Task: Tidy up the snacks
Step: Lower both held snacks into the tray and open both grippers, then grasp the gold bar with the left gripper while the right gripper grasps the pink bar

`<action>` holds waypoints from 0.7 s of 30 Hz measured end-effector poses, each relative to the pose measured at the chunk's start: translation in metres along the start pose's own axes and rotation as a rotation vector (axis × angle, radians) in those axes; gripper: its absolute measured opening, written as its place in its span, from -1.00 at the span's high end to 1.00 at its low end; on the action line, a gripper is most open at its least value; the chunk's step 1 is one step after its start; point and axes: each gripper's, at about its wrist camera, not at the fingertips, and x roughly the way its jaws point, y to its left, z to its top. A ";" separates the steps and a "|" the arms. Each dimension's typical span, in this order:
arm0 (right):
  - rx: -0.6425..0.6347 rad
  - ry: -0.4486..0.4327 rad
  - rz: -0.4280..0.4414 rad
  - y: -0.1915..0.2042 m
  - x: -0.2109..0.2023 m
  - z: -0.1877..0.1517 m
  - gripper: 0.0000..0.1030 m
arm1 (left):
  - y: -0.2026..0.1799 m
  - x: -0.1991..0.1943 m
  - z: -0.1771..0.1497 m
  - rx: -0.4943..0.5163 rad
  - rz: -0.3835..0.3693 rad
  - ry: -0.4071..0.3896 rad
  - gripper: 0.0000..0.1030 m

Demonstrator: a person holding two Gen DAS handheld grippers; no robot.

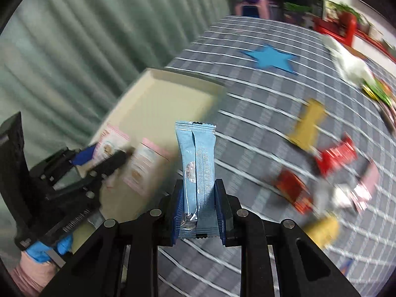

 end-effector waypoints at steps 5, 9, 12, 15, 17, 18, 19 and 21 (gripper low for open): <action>-0.031 0.033 0.033 0.039 0.035 0.028 0.52 | 0.024 0.023 -0.006 -0.050 0.024 0.046 0.17; -0.023 0.091 0.015 0.044 0.057 0.035 0.33 | 0.028 0.038 -0.015 -0.063 0.029 0.083 -0.27; 0.001 0.076 -0.040 0.029 0.053 0.030 -0.97 | 0.023 0.037 -0.017 -0.055 0.024 0.064 -0.42; 0.020 0.036 -0.124 -0.005 0.031 0.019 -0.96 | 0.011 0.030 -0.012 -0.026 0.010 0.038 -0.43; 0.076 0.020 -0.183 -0.037 0.018 0.013 -0.96 | 0.001 0.024 -0.005 -0.009 -0.018 0.017 -0.48; 0.117 0.010 -0.221 -0.057 0.009 0.008 -0.96 | -0.007 0.020 -0.001 0.002 -0.035 0.005 -0.54; 0.153 0.001 -0.247 -0.073 0.000 0.005 -0.96 | -0.015 0.016 0.002 0.015 -0.051 -0.003 -0.55; 0.265 -0.026 -0.297 -0.117 -0.019 -0.008 -0.96 | -0.033 0.009 0.010 0.058 -0.083 -0.016 -0.56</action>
